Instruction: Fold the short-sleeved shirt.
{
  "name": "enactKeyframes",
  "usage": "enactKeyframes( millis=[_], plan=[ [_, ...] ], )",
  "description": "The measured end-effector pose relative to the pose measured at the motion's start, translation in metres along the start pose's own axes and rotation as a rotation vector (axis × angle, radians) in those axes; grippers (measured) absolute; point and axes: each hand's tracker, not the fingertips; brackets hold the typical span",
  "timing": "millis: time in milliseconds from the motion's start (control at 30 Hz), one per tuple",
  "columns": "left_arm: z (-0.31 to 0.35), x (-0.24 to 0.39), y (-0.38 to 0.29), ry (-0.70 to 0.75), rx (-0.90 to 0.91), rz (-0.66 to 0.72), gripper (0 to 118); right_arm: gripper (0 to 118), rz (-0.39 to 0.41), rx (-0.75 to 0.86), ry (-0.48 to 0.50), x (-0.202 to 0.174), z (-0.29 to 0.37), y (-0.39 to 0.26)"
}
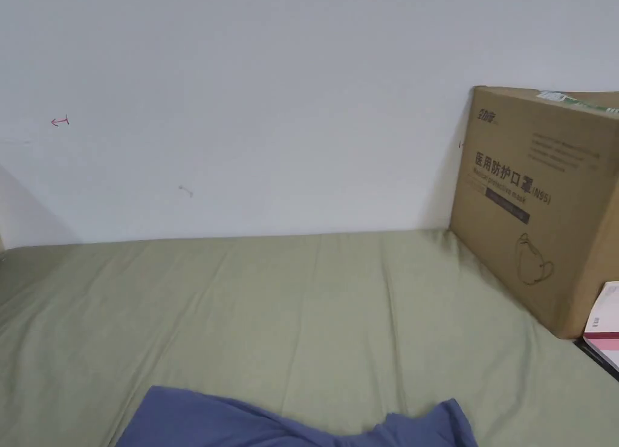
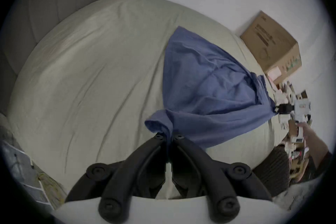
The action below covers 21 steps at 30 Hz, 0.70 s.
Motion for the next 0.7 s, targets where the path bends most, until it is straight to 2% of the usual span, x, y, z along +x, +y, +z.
enactKeyframes(
  millis=[100,200,233,267,300,333,367,500,600,700],
  plan=[
    [0.005,0.015,-0.009,-0.019,-0.096,-0.040,3,7,0.112,-0.079,-0.075,-0.006,0.007,-0.018],
    [0.001,0.021,-0.010,-0.018,-0.177,-0.103,3,9,0.115,-0.104,-0.075,-0.008,0.009,-0.028],
    [0.000,0.024,-0.010,-0.005,-0.170,-0.115,5,16,0.084,-0.098,-0.062,-0.007,0.009,-0.029],
    [0.000,0.026,-0.010,0.001,-0.159,-0.120,13,38,0.036,-0.095,-0.063,-0.006,0.008,-0.030],
    [0.001,0.026,-0.009,0.001,-0.152,-0.118,49,77,-0.003,-0.109,-0.071,-0.005,0.008,-0.031],
    [0.002,0.026,-0.009,-0.003,-0.139,-0.107,81,92,-0.039,-0.121,-0.067,-0.003,0.007,-0.034],
    [0.006,0.033,-0.011,-0.006,-0.134,-0.084,98,95,-0.065,-0.127,-0.051,0.000,0.008,-0.038],
    [0.027,0.042,-0.013,-0.060,-0.064,-0.008,99,95,-0.223,-0.059,0.125,0.010,0.032,-0.054],
    [0.053,0.062,-0.007,-0.087,0.030,-0.001,99,95,-0.321,0.079,0.165,0.010,0.072,-0.062],
    [0.088,0.088,0.011,-0.113,0.217,-0.055,99,95,-0.347,0.297,0.219,-0.004,0.122,-0.066]
  ],
)
